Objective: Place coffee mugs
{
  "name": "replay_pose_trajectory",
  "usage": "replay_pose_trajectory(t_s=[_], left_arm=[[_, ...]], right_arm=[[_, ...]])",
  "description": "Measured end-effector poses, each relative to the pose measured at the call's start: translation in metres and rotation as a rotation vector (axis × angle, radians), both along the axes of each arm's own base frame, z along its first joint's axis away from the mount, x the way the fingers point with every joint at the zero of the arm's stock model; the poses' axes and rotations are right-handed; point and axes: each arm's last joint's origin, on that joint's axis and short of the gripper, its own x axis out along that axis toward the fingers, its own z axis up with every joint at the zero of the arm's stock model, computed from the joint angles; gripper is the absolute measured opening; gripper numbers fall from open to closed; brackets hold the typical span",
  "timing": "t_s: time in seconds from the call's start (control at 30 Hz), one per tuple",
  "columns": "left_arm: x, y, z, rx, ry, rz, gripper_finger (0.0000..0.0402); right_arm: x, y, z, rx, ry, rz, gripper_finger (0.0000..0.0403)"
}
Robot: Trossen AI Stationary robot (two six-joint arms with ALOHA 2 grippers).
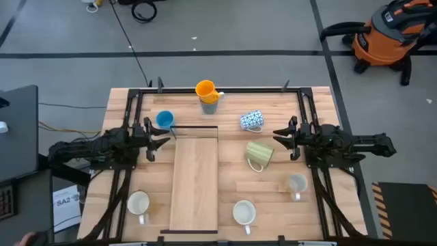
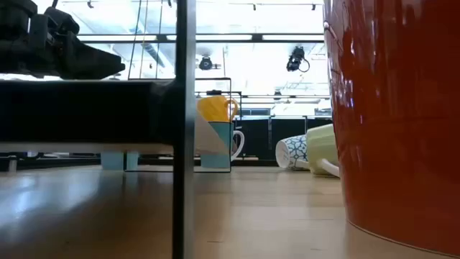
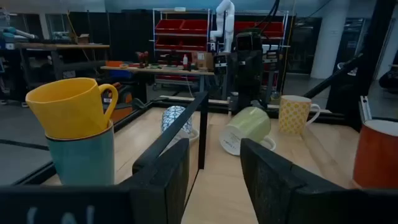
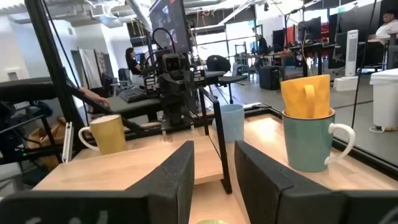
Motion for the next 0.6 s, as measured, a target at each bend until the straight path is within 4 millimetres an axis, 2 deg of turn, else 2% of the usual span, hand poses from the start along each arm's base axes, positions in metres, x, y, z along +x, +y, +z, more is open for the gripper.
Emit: replay_pose_trajectory(t_s=[0.6], left_arm=[[-0.0001,0.0001,0.0050,0.004,-0.054,0.005,0.0151]], right_arm=[[0.0000,0.0000,0.0000,0.000,0.000,0.000,0.0121]])
